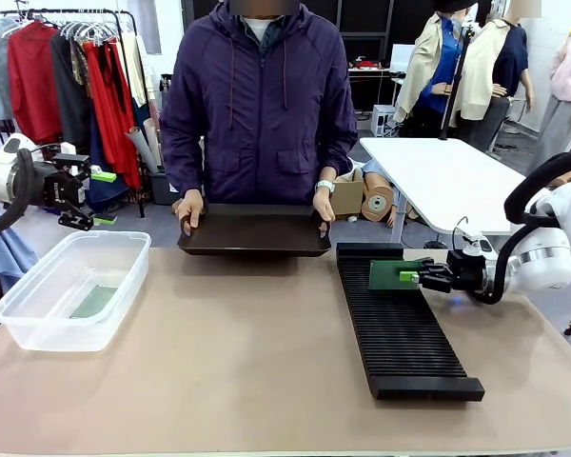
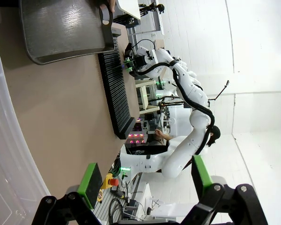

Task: Sort PCBs into racks and boxes based on the side picked up.
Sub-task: If the short side of the Blank PCB is picked up, insert it into the PCB Rack ; if the long side is picked up, place it in the Organizing box.

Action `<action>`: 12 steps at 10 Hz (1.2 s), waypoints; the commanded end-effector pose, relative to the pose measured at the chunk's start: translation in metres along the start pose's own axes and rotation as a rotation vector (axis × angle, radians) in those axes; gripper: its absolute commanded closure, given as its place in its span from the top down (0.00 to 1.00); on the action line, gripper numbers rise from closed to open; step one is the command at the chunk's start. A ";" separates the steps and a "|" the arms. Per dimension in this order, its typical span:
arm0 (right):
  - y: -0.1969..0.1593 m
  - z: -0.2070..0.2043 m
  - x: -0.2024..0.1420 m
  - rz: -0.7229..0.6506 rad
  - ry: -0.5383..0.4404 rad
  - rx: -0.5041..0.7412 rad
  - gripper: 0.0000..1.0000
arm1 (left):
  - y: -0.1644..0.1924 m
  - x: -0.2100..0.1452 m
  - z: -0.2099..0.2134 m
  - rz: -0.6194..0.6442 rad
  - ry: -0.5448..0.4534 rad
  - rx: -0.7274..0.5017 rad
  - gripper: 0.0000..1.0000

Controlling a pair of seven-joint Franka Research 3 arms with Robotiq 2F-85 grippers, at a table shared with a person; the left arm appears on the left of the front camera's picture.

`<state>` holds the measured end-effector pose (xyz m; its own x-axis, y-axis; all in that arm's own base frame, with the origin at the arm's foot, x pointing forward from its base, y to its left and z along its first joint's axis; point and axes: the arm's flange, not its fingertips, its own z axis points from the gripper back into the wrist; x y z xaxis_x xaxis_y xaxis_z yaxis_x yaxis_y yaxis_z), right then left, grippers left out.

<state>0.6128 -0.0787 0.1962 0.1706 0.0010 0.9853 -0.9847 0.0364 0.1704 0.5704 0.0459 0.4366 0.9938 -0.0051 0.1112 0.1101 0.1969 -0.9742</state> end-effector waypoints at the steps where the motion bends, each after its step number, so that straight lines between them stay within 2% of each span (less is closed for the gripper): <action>1: 0.008 -0.009 0.008 0.008 -0.003 -0.013 0.96 | 0.000 0.000 0.001 0.000 -0.004 0.001 1.00; 2: 0.008 -0.010 0.010 0.013 -0.007 -0.014 1.00 | 0.000 0.000 0.001 0.000 -0.004 0.001 1.00; 8: 0.010 -0.016 0.014 -0.005 0.031 0.015 1.00 | 0.000 0.000 0.001 0.000 -0.004 0.001 1.00; 9: 0.000 -0.008 0.009 0.012 -0.003 0.009 1.00 | 0.000 0.000 0.001 0.000 -0.004 0.001 1.00; 12: 0.000 -0.008 0.009 0.012 -0.003 0.009 1.00 | 0.000 0.000 0.001 0.000 -0.004 0.001 1.00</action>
<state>0.6131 -0.0719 0.2021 0.1652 0.0001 0.9863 -0.9859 0.0267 0.1651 0.5704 0.0459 0.4366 0.9938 -0.0051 0.1112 0.1101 0.1969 -0.9742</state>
